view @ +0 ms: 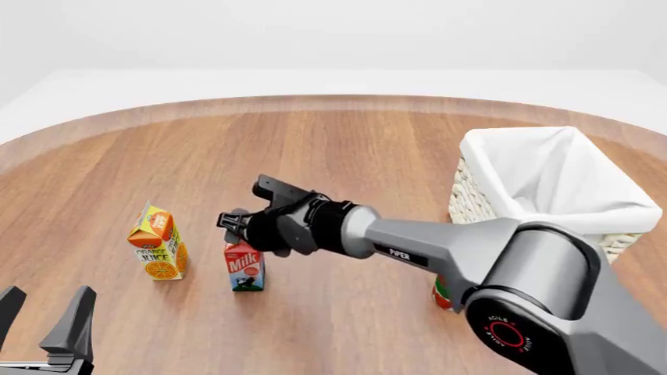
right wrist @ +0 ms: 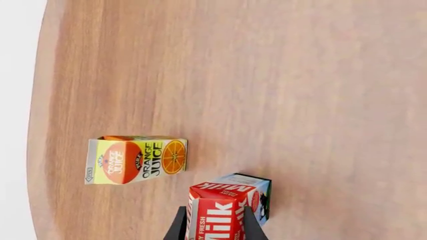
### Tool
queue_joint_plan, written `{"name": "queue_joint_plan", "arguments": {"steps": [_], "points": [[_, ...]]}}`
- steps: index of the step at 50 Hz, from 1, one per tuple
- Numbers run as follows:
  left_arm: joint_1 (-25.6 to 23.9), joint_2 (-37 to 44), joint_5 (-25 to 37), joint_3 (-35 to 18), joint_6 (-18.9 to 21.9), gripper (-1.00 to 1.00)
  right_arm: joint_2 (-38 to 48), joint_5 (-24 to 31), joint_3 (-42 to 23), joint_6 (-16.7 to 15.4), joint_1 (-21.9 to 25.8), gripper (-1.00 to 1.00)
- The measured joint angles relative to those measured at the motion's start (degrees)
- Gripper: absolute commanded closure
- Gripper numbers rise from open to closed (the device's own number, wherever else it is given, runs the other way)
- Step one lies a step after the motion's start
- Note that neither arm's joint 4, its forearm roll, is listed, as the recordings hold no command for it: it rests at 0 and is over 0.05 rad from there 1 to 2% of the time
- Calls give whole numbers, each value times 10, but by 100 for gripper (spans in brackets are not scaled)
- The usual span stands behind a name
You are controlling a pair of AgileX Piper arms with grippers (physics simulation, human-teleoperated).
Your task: Pick the milk and place it in the basket.
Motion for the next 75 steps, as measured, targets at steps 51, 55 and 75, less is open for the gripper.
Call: {"name": "queue_joint_plan", "arguments": {"steps": [51, 55, 75], "points": [[0, 0, 0, 0, 0, -100, -27, -18, 26, -10, -3, 100], [0, 0, 0, 0, 0, -100, -28, -18, 27, -11, -4, 100], [0, 0, 0, 0, 0, -100, -40, -19, 35, -15, -7, 100]]}}
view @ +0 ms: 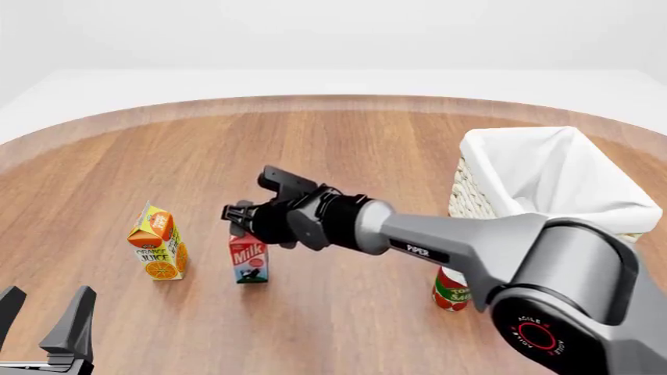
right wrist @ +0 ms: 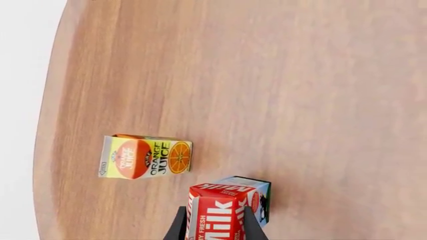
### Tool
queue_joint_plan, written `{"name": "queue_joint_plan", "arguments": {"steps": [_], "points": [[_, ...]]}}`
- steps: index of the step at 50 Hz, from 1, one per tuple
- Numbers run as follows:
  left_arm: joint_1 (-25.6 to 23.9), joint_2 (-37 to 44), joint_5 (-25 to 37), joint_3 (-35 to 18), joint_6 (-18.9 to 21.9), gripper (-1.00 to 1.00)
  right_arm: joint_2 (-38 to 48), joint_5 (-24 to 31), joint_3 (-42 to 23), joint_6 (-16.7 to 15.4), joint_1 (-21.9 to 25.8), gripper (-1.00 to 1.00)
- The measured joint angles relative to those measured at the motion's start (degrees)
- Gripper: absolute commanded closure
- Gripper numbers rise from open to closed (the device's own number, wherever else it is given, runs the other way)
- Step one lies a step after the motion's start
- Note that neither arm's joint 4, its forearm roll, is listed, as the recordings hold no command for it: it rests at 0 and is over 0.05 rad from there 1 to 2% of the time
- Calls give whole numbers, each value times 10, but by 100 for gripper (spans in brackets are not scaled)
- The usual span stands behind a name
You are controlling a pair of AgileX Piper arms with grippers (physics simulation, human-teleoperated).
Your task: Pick the milk and place it in the basket.
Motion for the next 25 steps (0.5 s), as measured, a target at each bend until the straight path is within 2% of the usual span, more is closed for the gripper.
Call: {"name": "queue_joint_plan", "arguments": {"steps": [25], "points": [[0, 0, 0, 0, 0, -100, -30, 0, 18, -11, -12, 100]]}}
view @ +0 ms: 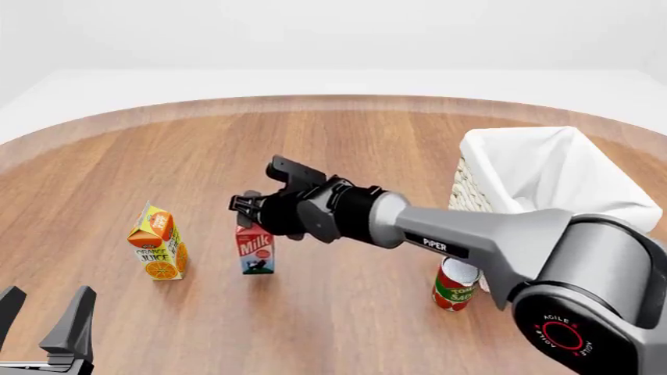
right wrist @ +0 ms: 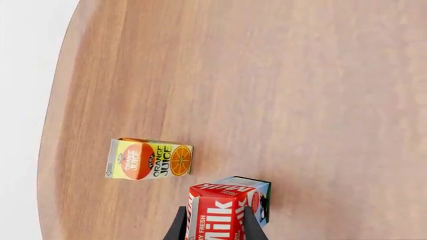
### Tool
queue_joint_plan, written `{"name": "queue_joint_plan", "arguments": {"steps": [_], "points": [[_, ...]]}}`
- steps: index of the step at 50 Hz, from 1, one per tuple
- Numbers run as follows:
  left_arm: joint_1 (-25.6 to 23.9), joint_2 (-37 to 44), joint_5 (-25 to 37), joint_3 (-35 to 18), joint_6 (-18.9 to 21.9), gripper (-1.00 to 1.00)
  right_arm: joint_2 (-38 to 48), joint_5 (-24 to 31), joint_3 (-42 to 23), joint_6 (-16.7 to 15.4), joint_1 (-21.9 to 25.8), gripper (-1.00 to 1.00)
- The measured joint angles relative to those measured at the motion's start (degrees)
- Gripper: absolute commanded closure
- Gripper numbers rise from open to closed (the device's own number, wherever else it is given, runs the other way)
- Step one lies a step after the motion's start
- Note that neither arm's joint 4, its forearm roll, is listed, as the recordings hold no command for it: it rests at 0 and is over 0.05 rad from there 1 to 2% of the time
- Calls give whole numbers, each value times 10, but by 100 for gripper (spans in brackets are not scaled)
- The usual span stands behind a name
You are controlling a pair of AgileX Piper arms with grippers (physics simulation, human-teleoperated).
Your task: Pick the milk and place it in the basket.
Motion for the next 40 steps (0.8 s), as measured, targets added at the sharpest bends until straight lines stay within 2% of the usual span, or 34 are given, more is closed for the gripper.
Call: {"name": "queue_joint_plan", "arguments": {"steps": [40], "points": [[0, 0, 0, 0, 0, -100, -61, -1, 33, -20, -30, 100]]}}
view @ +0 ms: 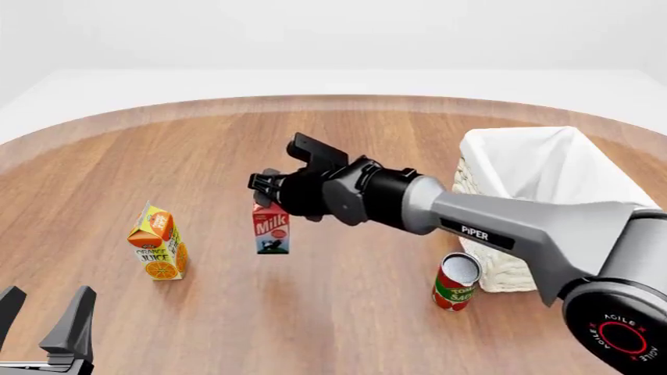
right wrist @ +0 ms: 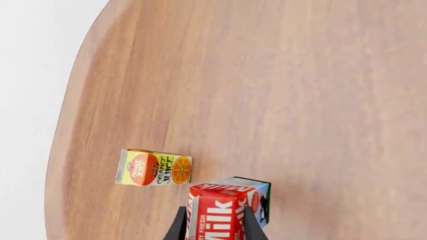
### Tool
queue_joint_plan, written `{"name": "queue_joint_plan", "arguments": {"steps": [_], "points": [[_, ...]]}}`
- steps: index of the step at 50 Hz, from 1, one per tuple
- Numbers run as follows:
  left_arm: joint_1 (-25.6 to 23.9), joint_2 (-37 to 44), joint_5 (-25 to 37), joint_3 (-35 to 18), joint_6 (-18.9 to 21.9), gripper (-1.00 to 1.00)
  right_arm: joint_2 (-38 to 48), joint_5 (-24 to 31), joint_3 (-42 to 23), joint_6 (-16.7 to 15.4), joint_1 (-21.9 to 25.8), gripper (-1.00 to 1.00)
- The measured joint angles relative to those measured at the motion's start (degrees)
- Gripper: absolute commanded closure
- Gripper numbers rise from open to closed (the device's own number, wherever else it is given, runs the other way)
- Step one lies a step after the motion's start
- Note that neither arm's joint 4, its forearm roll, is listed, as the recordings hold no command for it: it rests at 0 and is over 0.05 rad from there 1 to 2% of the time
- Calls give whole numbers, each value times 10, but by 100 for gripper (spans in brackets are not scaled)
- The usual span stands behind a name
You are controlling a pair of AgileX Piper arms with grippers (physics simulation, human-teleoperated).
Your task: Pick the milk and place it in the basket.
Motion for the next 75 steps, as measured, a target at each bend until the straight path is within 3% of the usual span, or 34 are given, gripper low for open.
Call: {"name": "queue_joint_plan", "arguments": {"steps": [75], "points": [[0, 0, 0, 0, 0, -100, -146, -4, 80, -30, -76, 100]]}}
